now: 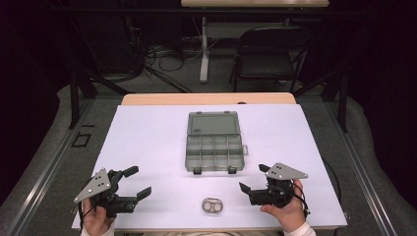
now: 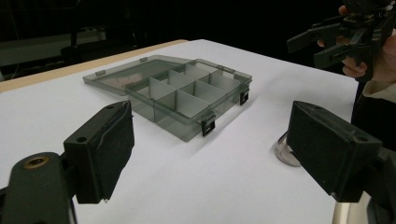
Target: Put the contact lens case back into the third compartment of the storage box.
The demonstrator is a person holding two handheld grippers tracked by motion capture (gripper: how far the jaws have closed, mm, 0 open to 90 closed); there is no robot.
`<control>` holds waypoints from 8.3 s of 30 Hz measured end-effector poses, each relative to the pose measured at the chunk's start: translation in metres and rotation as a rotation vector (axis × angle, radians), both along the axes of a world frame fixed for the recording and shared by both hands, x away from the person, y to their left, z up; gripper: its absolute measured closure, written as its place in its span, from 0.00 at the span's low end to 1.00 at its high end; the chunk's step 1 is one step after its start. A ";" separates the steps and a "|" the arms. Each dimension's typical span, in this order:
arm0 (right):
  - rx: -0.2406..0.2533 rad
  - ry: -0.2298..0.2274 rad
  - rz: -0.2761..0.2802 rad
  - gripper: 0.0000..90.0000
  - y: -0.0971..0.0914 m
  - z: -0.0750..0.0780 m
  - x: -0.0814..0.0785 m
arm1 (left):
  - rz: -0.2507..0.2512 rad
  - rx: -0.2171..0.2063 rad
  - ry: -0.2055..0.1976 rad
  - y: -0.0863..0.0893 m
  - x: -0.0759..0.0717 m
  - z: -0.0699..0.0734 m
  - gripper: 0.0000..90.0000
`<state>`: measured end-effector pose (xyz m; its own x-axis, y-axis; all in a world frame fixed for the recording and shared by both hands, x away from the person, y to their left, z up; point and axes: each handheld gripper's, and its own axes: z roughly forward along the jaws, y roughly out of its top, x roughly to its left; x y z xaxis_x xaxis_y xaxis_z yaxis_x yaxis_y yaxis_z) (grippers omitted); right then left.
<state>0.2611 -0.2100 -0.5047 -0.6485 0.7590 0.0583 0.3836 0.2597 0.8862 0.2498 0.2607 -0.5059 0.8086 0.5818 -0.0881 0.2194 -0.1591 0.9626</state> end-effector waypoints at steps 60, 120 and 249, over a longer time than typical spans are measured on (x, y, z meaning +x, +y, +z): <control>-0.359 0.137 0.480 0.17 0.061 -0.001 0.012 | -0.018 0.059 0.009 -0.005 -0.001 -0.003 0.17; -0.471 0.215 0.638 0.33 0.118 -0.027 0.018 | -0.024 0.070 0.014 -0.005 0.000 -0.003 0.17; -0.314 0.126 0.468 0.54 0.093 -0.019 0.029 | -0.023 0.080 0.023 -0.004 0.001 -0.004 0.17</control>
<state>0.2899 -0.1170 -0.5241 -0.9221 0.3862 -0.0247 0.2621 0.6701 0.6945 0.2506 0.2564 -0.5095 0.8201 0.5689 -0.0609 0.2368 -0.2406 0.9413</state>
